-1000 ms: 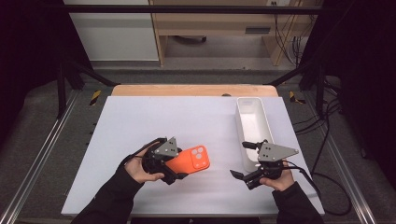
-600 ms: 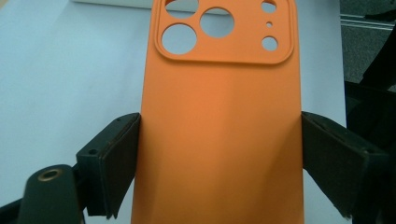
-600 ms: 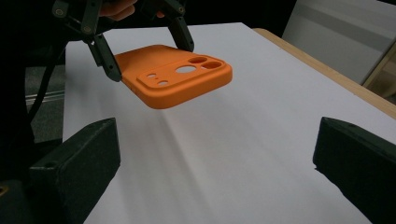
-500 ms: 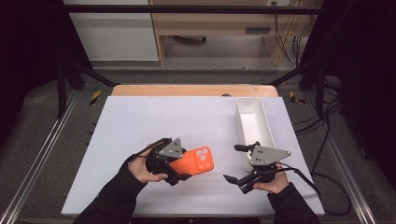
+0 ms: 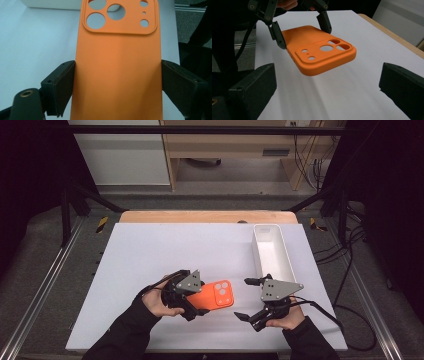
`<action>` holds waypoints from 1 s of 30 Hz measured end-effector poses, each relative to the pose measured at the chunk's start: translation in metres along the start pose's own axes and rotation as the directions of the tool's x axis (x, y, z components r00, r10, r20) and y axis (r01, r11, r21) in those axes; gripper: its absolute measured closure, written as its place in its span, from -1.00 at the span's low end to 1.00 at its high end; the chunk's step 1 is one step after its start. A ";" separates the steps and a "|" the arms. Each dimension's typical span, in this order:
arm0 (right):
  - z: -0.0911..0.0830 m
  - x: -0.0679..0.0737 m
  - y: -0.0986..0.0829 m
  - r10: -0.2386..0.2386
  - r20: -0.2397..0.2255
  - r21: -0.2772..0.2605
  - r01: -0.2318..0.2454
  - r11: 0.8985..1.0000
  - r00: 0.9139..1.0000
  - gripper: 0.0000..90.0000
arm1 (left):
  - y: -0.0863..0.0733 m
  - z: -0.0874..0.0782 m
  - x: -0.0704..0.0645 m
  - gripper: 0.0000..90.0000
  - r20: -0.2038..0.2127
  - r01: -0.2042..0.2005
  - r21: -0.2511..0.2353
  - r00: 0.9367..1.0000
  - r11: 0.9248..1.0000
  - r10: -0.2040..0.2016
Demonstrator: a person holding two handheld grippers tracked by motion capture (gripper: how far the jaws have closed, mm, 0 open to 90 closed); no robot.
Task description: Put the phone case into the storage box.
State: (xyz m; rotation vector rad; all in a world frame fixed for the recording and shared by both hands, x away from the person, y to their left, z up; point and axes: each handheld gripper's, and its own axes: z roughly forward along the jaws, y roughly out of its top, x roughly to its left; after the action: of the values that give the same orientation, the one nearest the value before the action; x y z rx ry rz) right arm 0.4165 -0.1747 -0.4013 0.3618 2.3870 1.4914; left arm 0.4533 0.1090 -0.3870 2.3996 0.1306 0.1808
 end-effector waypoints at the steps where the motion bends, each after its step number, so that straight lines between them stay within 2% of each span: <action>1: 0.001 0.000 0.000 0.000 0.000 0.002 0.000 1.000 1.000 -0.96 | 0.001 0.000 0.000 -0.66 0.001 -0.006 0.001 1.000 1.000 0.006; 8: 0.006 0.002 0.000 0.003 -0.005 0.017 -0.003 1.000 1.000 -0.95 | 0.005 0.002 -0.003 -0.66 0.005 -0.016 -0.009 1.000 1.000 0.016; 17: 0.010 0.004 0.004 -0.016 -0.010 0.031 0.016 0.999 1.000 -0.95 | 0.012 0.001 -0.007 -0.66 0.012 -0.038 -0.018 0.999 0.999 0.039; 21: 0.010 0.004 0.006 -0.018 -0.016 0.024 0.019 1.000 1.000 -0.95 | 0.016 0.001 -0.010 -0.66 0.014 -0.052 -0.030 0.999 0.998 0.053; 30: 0.011 0.001 0.006 -0.024 -0.041 0.034 0.025 0.999 0.999 -0.94 | 0.020 0.004 -0.013 -0.66 0.030 -0.073 -0.021 0.997 0.997 0.074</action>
State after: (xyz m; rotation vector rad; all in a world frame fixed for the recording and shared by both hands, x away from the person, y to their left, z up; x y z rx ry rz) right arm 0.4196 -0.1627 -0.4007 0.3122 2.4422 1.4618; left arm 0.4424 0.0901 -0.3773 2.3883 0.0261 0.1788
